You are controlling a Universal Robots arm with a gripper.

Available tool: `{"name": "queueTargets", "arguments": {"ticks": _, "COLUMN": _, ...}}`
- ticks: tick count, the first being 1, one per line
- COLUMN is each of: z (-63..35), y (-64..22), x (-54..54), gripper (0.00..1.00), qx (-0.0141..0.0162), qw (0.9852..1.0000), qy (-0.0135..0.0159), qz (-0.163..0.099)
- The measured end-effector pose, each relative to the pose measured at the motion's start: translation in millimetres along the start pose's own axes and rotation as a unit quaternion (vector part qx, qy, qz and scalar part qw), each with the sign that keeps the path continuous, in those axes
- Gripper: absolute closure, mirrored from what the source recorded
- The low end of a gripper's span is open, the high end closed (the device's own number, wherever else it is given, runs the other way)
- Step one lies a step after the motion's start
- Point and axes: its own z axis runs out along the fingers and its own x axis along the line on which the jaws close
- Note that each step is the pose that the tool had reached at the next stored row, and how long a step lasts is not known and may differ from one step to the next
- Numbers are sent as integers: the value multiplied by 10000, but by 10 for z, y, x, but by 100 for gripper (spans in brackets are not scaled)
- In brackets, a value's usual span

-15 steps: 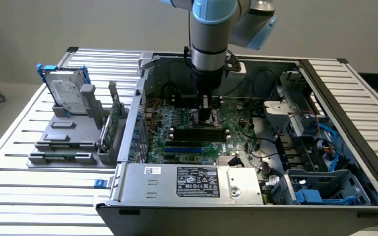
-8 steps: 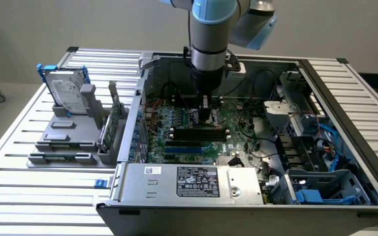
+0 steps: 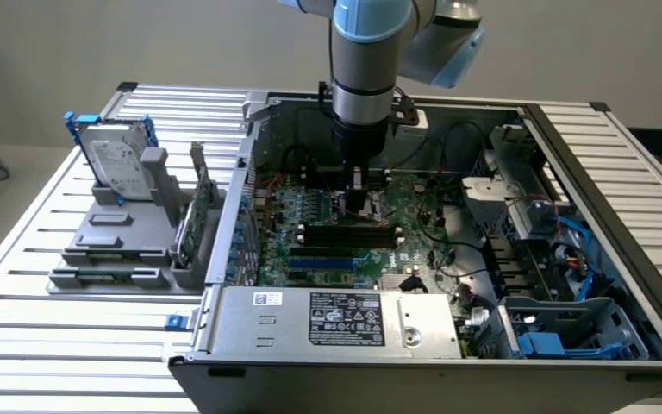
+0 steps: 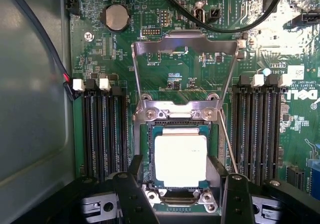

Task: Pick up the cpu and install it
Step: 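Close the cpu cover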

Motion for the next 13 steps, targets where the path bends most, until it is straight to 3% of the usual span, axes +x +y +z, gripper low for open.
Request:
{"name": "queueTargets", "arguments": {"ticks": 5, "z": 1, "y": -1, "x": 0, "gripper": 38, "qx": 0, "qw": 10000, "qy": 2, "qz": 0}}
{"name": "queueTargets", "arguments": {"ticks": 13, "z": 2, "y": -1, "x": 0, "gripper": 38, "qx": 0, "qw": 10000, "qy": 29, "qz": 1}}
